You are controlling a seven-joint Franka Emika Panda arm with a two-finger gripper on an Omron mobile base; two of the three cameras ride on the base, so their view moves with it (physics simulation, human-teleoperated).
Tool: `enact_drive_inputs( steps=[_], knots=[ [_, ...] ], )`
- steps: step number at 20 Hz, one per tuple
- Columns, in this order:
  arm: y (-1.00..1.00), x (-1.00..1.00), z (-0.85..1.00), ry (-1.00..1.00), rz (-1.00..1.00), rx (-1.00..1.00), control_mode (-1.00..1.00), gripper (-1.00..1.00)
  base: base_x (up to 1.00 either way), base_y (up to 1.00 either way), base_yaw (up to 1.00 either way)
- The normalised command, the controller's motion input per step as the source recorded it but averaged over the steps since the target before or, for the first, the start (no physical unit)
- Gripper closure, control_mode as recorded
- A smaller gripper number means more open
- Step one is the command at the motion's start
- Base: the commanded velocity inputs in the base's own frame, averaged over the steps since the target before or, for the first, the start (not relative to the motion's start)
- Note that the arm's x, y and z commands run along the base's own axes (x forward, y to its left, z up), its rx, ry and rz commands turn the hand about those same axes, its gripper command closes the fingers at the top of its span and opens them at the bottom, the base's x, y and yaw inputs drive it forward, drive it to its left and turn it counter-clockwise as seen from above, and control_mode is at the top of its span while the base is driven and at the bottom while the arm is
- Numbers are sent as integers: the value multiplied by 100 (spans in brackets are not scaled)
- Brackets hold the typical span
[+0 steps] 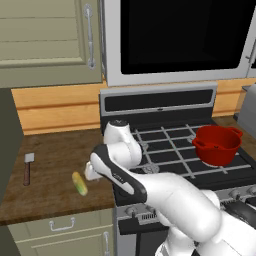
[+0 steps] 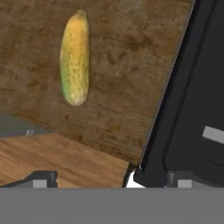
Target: Put the cucumber and tomato in the pot. Retrieve the spatula and lightly stir the vegetables in the pot.
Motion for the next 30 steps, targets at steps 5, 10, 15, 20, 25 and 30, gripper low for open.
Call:
enact_drive_inputs(
  steps=[5,10,15,20,25,30],
  knots=[
    [61,42,-25,9,5,0,-100,-100,0,0,0],
    [54,30,-7,8,2,-1,-100,-100,0,0,0],
    [35,18,-39,1,0,-9,-100,-100,0,0,0],
    [18,22,-47,0,-1,-10,-100,-100,0,0,0],
    [0,26,-36,0,-2,-4,-100,-100,0,0,0],
    [3,24,-34,1,-1,-4,-100,100,0,0,0]
  ],
)
